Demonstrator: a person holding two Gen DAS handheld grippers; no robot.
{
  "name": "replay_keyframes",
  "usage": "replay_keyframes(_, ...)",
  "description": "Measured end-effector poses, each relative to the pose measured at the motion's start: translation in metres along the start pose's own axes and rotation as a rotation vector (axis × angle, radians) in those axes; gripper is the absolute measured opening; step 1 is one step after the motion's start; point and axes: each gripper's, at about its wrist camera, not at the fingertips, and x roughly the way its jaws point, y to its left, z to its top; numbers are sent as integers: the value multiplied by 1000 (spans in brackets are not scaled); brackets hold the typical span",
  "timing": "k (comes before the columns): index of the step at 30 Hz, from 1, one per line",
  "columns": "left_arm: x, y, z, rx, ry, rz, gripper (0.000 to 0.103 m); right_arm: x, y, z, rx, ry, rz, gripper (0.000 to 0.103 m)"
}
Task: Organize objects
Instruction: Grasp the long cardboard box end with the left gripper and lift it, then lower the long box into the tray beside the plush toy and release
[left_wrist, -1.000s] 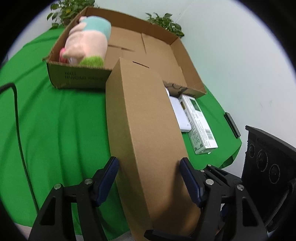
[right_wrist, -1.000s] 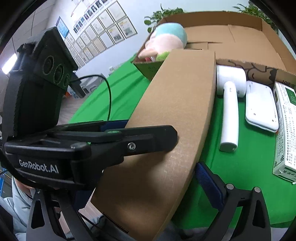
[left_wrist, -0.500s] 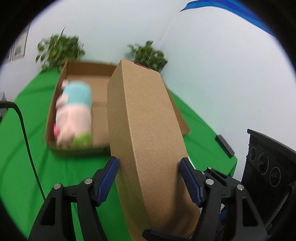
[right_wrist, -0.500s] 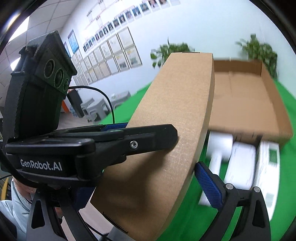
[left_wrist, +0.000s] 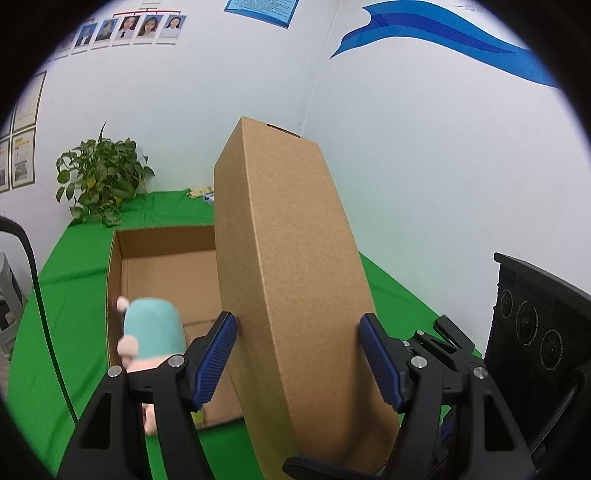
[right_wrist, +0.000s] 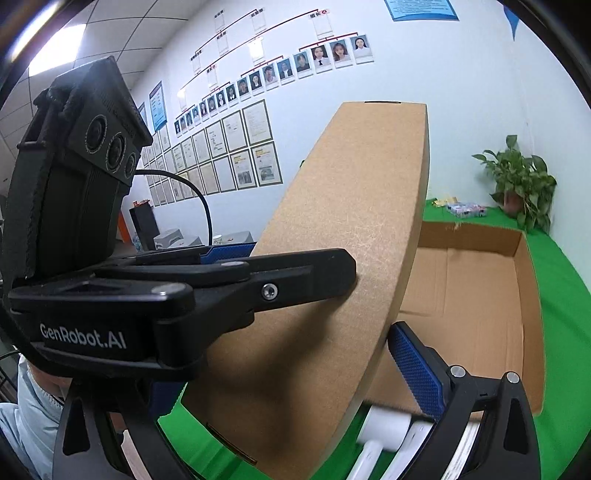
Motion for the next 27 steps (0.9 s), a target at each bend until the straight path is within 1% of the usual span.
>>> replay_keyframes(1,2,2,4,0,-3,2,68,8,-4,9,-5,1,1,99)
replay_keyframes(6,12,12,15,-1,-3,16,68,31,-22,34,-9,11,15,99)
replay_keyframes(9,27,21,21,-10,7,20,68,63,-34,54,-8,28,19,99)
replay_keyframes(12,43,30,23,-28,27,29,68,90,-55,62,5,52,34,99)
replay_keyframes(18,82,55,15,-73,83,34,68,145,-92,57,42,108,50,99)
replay_keyframes(21,102,67,4,-104,125,39,68,174,-110,46,67,148,64,99)
replay_keyframes(27,143,95,-22,-174,217,73,68,231,-139,24,121,231,105,98)
